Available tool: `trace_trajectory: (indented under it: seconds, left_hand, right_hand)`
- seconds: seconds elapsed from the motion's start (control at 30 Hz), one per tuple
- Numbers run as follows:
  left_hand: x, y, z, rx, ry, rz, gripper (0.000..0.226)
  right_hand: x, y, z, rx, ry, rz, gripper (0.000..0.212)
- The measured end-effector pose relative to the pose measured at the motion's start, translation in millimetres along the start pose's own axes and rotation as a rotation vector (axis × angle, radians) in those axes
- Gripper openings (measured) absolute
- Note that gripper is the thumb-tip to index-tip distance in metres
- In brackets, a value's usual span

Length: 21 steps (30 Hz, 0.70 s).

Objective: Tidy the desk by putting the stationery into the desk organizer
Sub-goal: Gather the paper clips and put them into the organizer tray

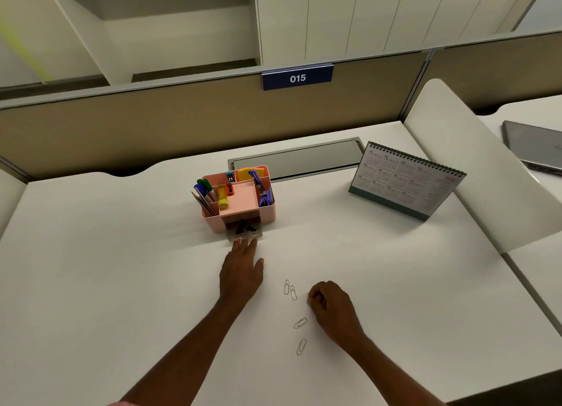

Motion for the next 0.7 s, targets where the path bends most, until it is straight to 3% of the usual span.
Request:
trace_trajectory:
  seconds: [0.7]
  left_hand:
    - [-20.3, -5.9, 35.6, 0.023, 0.022, 0.058, 0.064]
  right_hand:
    - [3.1, -6.2, 3.8, 0.007, -0.008, -0.005, 0.012]
Point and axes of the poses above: each hand's wrist, its own z-axis towards the middle knuckle, its own x-axis out of the palm, y = z × x, the point moved 3 cm from there along z, towards the middle knuckle, and after that the axes turned 12 degrees about y, right-handed, at the moved point
